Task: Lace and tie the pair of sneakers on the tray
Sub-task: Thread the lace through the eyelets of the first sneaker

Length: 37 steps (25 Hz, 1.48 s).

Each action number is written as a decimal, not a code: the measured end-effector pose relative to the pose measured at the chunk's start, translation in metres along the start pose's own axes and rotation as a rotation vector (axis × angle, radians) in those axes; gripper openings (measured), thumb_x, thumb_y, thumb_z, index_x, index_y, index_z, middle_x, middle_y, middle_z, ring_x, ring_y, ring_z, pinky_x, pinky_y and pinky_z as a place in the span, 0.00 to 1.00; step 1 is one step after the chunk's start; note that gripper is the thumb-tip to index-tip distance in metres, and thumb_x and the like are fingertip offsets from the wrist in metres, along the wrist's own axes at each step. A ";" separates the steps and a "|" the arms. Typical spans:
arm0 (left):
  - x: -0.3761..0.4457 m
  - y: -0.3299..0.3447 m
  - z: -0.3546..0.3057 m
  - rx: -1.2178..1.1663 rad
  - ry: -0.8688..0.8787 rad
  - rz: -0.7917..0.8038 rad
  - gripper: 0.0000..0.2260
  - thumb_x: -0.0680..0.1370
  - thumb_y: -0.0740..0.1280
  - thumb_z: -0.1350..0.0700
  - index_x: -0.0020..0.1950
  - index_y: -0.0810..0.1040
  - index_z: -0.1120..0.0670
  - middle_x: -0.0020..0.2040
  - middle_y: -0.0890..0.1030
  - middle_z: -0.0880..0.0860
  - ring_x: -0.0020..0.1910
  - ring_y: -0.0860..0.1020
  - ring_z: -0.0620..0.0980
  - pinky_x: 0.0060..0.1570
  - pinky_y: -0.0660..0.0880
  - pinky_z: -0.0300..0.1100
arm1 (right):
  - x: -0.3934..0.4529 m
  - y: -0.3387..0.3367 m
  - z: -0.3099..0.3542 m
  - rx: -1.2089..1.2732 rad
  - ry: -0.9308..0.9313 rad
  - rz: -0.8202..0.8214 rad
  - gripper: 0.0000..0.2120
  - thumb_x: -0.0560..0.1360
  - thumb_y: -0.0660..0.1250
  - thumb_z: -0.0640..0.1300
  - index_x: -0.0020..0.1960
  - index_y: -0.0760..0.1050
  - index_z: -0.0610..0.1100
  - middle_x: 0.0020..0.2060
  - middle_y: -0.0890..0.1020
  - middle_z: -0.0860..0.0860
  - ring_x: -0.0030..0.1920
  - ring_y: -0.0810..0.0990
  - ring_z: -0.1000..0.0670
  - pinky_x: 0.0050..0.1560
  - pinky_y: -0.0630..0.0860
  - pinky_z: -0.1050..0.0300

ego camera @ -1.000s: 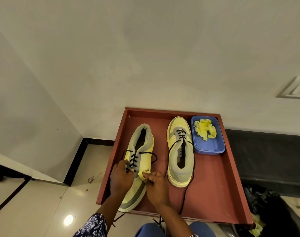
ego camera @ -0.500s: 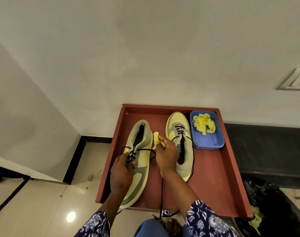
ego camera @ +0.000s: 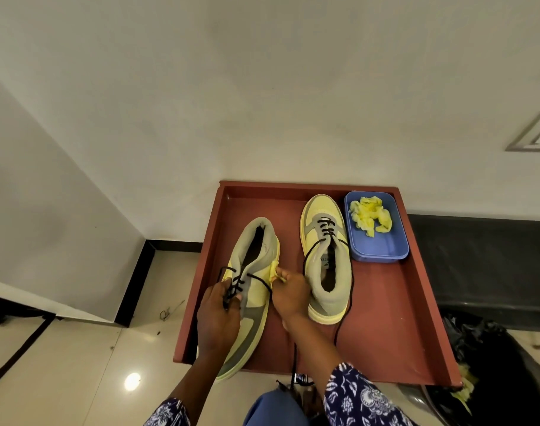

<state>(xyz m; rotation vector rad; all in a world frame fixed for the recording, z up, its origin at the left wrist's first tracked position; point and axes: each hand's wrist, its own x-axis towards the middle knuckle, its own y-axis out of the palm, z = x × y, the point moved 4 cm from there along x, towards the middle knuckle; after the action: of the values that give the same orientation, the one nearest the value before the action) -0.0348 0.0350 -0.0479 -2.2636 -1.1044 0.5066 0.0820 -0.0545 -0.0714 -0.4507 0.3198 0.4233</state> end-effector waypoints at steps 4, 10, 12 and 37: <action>0.000 0.000 0.001 0.013 -0.012 -0.001 0.12 0.77 0.64 0.61 0.60 0.75 0.59 0.51 0.76 0.51 0.46 0.72 0.45 0.39 0.63 0.25 | -0.022 0.009 -0.020 0.029 0.057 0.010 0.16 0.76 0.60 0.34 0.63 0.74 0.39 0.60 0.79 0.46 0.61 0.77 0.48 0.55 0.70 0.65; 0.005 -0.006 0.010 0.068 -0.042 0.071 0.11 0.77 0.64 0.58 0.59 0.75 0.56 0.49 0.76 0.50 0.47 0.74 0.48 0.44 0.69 0.37 | -0.016 0.009 -0.014 0.055 0.102 -0.028 0.16 0.75 0.59 0.33 0.60 0.76 0.38 0.58 0.80 0.44 0.57 0.78 0.44 0.58 0.74 0.53; 0.004 -0.006 0.011 0.062 -0.045 0.085 0.11 0.77 0.64 0.58 0.59 0.75 0.55 0.48 0.76 0.50 0.47 0.74 0.48 0.44 0.70 0.39 | -0.003 0.003 0.002 0.042 0.079 -0.073 0.15 0.75 0.59 0.33 0.60 0.76 0.37 0.57 0.80 0.42 0.57 0.78 0.43 0.56 0.74 0.53; 0.003 -0.006 0.012 0.023 -0.030 0.084 0.08 0.77 0.63 0.60 0.56 0.75 0.54 0.43 0.75 0.48 0.41 0.73 0.44 0.36 0.66 0.33 | 0.016 0.004 0.035 -0.259 -0.121 -0.001 0.21 0.76 0.55 0.33 0.68 0.69 0.43 0.60 0.72 0.39 0.60 0.73 0.41 0.57 0.65 0.62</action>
<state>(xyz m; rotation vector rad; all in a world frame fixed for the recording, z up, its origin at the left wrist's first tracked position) -0.0434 0.0440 -0.0538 -2.2968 -1.0160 0.5866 0.1009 -0.0296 -0.0486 -0.6745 0.1472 0.4909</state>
